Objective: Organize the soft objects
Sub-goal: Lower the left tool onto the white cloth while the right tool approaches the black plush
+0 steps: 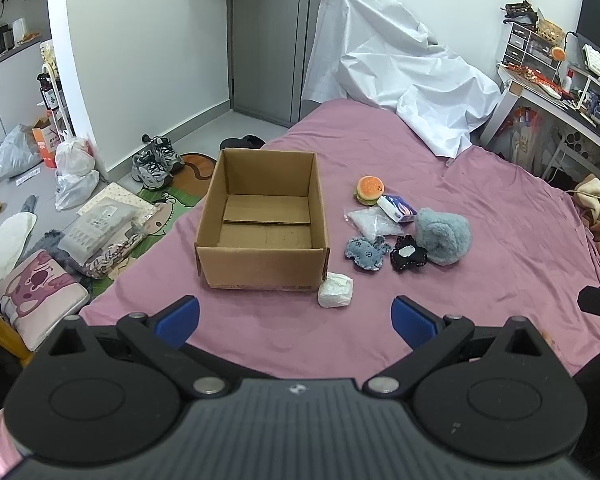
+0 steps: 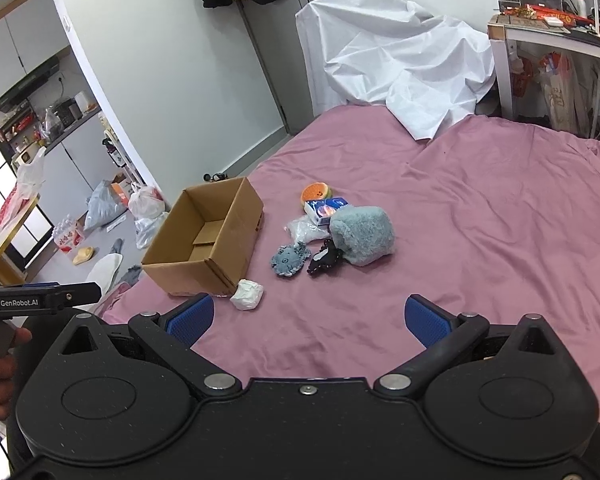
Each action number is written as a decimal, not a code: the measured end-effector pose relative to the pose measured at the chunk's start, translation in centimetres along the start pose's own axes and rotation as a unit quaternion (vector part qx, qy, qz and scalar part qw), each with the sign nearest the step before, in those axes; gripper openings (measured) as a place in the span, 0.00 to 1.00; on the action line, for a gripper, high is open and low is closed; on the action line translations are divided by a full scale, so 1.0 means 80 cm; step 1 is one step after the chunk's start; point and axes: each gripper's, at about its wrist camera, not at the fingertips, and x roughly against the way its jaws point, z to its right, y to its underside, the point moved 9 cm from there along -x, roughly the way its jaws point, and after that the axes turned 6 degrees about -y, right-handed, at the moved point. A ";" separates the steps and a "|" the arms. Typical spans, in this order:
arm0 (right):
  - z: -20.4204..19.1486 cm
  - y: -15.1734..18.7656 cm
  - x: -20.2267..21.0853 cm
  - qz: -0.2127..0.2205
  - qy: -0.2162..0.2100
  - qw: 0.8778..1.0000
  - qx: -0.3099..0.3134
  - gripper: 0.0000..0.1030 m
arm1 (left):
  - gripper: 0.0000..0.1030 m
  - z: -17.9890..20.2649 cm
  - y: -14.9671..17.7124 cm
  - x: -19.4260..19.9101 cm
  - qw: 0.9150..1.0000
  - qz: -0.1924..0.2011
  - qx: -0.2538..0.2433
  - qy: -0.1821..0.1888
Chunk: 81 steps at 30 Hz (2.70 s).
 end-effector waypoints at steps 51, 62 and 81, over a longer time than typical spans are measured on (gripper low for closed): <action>0.089 -0.018 -0.250 -0.124 -0.056 0.940 -0.314 0.67 | 0.79 0.092 0.016 -0.242 0.986 -0.160 0.051 -0.019; 0.094 -0.013 -0.289 -0.111 -0.043 0.936 -0.332 0.50 | 0.78 0.098 0.025 -0.283 0.982 -0.172 0.055 -0.051; 0.112 0.007 -0.306 -0.115 0.011 0.933 -0.341 0.50 | 0.45 0.119 0.035 -0.285 0.980 -0.184 0.054 -0.048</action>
